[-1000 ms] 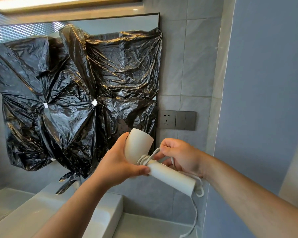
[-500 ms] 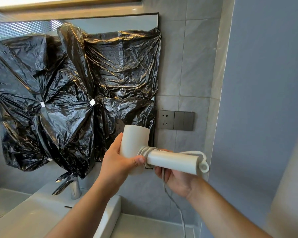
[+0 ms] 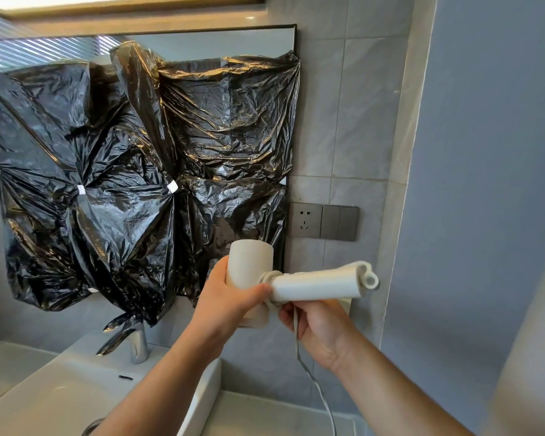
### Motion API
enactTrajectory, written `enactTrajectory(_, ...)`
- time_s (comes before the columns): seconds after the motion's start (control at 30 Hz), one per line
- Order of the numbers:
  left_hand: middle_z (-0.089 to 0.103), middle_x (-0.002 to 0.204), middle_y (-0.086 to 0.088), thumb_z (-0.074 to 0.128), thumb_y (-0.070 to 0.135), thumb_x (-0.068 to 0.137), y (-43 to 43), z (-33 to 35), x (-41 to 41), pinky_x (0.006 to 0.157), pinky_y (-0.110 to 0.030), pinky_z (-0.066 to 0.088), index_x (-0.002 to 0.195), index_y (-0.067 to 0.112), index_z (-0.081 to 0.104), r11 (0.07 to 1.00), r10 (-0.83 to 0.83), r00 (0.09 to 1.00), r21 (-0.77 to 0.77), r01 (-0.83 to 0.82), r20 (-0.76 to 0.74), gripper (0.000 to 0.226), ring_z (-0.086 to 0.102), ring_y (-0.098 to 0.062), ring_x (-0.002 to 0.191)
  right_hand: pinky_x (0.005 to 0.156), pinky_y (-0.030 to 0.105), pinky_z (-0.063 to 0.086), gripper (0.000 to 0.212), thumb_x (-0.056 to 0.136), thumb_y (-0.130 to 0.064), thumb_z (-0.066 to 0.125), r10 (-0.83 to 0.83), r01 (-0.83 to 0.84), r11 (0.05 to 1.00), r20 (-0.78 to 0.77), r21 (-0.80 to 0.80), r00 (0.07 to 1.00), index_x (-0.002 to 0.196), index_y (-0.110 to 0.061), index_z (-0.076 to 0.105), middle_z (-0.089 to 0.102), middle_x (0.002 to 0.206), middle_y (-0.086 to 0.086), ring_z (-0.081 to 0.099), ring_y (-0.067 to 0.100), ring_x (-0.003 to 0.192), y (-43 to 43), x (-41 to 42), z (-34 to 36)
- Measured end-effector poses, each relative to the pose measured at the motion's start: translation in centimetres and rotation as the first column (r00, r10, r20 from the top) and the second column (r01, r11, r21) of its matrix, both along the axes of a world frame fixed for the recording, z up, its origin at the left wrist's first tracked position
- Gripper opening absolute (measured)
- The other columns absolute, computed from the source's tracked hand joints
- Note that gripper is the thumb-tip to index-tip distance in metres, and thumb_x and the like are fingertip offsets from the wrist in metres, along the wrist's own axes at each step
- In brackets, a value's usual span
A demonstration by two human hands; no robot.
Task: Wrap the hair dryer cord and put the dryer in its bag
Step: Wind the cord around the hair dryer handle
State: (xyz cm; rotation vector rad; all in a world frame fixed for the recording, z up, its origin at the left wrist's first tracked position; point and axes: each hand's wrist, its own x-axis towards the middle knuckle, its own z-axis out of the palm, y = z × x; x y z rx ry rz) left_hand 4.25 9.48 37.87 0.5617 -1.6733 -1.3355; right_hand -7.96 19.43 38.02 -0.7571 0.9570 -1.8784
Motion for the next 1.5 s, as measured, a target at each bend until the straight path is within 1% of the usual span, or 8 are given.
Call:
enactTrajectory(0.23, 0.069, 0.100, -0.007, 0.084, 0.042, 0.053, 0.6, 0.1, -0.4, 0.065, -0.051, 0.062, 0.108, 0.023, 0.064, 0.989, 0.088, 0.996, 0.126, -0.084, -0.030, 0.061, 0.068, -0.024, 0.089, 0.063, 0.026, 0.057, 0.022, 0.093, 0.005, 0.049, -0.091, 0.093, 0.995, -0.055, 0.032, 0.994, 0.103, -0.002, 0.068, 0.071, 0.078, 0.008, 0.067, 0.010, 0.066, -0.5, 0.1, -0.2)
enactTrajectory(0.37, 0.072, 0.098, -0.016, 0.087, 0.020, 0.072, 0.5, -0.2, -0.6, 0.051, -0.038, 0.059, 0.102, 0.014, 0.068, 0.972, 0.091, 0.995, 0.221, -0.079, -0.045, 0.036, 0.069, -0.024, 0.079, 0.058, 0.029, 0.056, 0.021, 0.097, -0.002, 0.047, -0.103, 0.130, 0.984, -0.209, 0.121, 0.973, 0.100, -0.004, 0.068, 0.062, 0.075, 0.009, 0.058, 0.012, 0.058, -0.5, 0.3, -0.3)
enactTrajectory(0.6, 0.067, 0.098, -0.006, 0.092, 0.033, 0.056, 0.3, -0.3, -1.2, 0.063, -0.040, 0.060, 0.107, 0.019, 0.058, 0.964, 0.258, 0.965, 0.072, -0.254, -0.044, 0.063, 0.067, -0.020, 0.085, 0.045, 0.024, 0.040, 0.019, 0.099, -0.016, 0.043, -0.028, 0.292, 0.915, -0.677, 0.279, 0.735, 0.105, -0.013, 0.061, 0.055, 0.077, 0.006, 0.045, 0.014, 0.056, 0.2, 1.0, 0.3)
enactTrajectory(0.8, 0.056, 0.096, 0.024, 0.087, 0.049, 0.052, 0.5, -0.1, -0.6, 0.079, -0.043, 0.054, 0.124, 0.042, 0.041, 0.865, 0.475, 0.878, -0.211, -0.455, 0.055, 0.086, 0.059, -0.015, 0.093, 0.046, 0.023, 0.048, 0.016, 0.098, -0.012, 0.040, 0.141, 0.291, 0.882, -0.796, 0.371, 0.588, 0.096, -0.013, 0.055, 0.052, 0.076, 0.008, 0.052, 0.016, 0.059, 0.8, 1.3, 0.7)
enactTrajectory(1.0, 0.062, 0.114, 0.004, 0.090, 0.050, 0.052, -0.8, -0.2, 0.3, 0.077, -0.043, 0.051, 0.140, 0.030, 0.037, 0.731, 0.595, 0.787, -0.517, -0.446, 0.162, 0.105, 0.057, -0.027, 0.106, 0.046, 0.026, 0.048, 0.024, 0.090, -0.017, 0.051, 0.220, 0.311, 0.863, -0.850, 0.399, 0.479, 0.071, -0.004, 0.060, 0.056, 0.061, 0.007, 0.054, 0.017, 0.049, 1.3, 0.1, 1.9)
enactTrajectory(1.17, 0.060, 0.118, 0.010, 0.092, 0.047, 0.049, -2.0, 0.7, 1.9, 0.080, -0.040, 0.054, 0.143, 0.037, 0.034, 0.773, 0.480, 0.828, -0.586, -0.244, 0.289, 0.111, 0.058, -0.021, 0.105, 0.064, 0.031, 0.044, 0.022, 0.090, -0.022, 0.054, 0.146, 0.402, 0.904, -0.989, 0.148, 0.036, 0.080, -0.010, 0.070, 0.070, 0.080, 0.004, 0.061, 0.018, 0.074, 1.2, -1.1, 4.3)
enactTrajectory(1.33, 0.060, 0.109, 0.012, 0.096, 0.020, 0.047, -2.7, 1.5, 3.1, 0.054, -0.031, 0.061, 0.125, 0.051, 0.045, 0.924, 0.125, 0.953, -0.382, -0.011, 0.275, 0.098, 0.061, -0.018, 0.097, 0.072, 0.025, 0.047, 0.013, 0.090, -0.023, 0.062, 0.023, 0.292, 0.955, -0.995, 0.052, 0.102, 0.088, -0.020, 0.075, 0.072, 0.086, -0.003, 0.061, 0.006, 0.077, 1.0, -1.5, 5.1)
enactTrajectory(1.5, 0.063, 0.116, 0.008, 0.092, 0.032, 0.039, -3.5, 1.7, 4.5, 0.072, -0.042, 0.063, 0.120, 0.062, 0.046, 0.916, 0.050, 0.949, -0.394, 0.080, 0.310, 0.098, 0.062, -0.018, 0.104, 0.053, 0.024, 0.037, 0.021, 0.080, -0.039, 0.073, 0.182, 0.313, 0.934, -0.983, 0.173, -0.001, 0.067, -0.025, 0.065, 0.054, 0.056, -0.009, 0.043, 0.005, 0.052, 1.0, -1.9, 6.2)
